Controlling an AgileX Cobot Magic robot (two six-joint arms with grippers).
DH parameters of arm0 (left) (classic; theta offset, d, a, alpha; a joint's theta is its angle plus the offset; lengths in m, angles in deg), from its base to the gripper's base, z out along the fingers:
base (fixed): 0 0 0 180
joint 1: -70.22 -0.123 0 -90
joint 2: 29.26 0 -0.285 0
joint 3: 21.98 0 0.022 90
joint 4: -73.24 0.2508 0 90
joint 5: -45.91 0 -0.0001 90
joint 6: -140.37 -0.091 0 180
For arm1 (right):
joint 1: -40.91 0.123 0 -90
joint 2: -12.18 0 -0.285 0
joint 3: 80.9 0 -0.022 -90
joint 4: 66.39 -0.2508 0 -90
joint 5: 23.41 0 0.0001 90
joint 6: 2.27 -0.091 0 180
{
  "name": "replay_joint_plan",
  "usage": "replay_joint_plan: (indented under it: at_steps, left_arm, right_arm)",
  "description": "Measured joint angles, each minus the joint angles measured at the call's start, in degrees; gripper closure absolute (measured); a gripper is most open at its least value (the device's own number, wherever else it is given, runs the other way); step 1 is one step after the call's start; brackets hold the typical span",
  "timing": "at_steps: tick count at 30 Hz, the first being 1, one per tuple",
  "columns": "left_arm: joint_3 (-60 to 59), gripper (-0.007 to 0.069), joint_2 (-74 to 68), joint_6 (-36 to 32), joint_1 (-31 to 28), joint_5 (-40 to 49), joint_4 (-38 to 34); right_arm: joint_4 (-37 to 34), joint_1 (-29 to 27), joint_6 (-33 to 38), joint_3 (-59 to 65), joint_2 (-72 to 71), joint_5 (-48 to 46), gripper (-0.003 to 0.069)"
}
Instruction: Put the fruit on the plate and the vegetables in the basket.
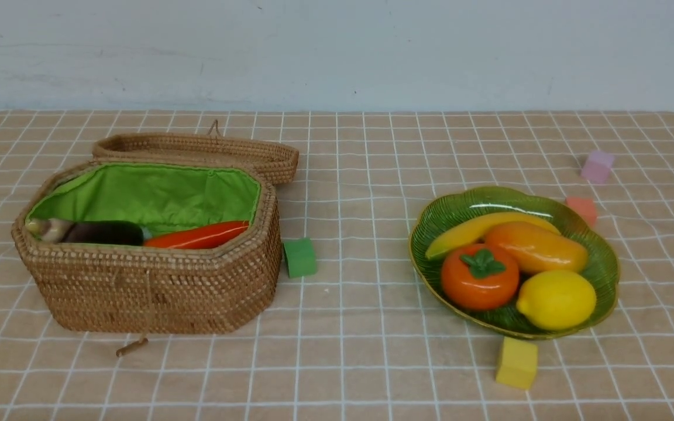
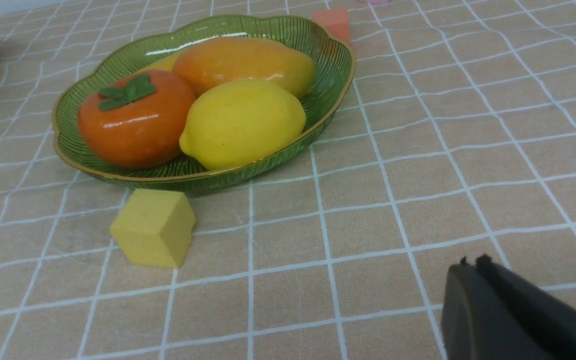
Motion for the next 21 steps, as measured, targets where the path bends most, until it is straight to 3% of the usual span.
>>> replay_joint_plan:
  at_steps: [6,21]
  left_arm:
    - [0.0,0.0637,0.0,8.2,0.6,-0.1,0.0]
    - [0.0,0.0637,0.0,9.1,0.6,-0.1,0.2]
  right_arm:
    - [0.0,0.0,0.0,0.0,0.0,0.0,0.0643]
    - [0.0,0.0,0.0,0.0,0.0,0.0,0.0626]
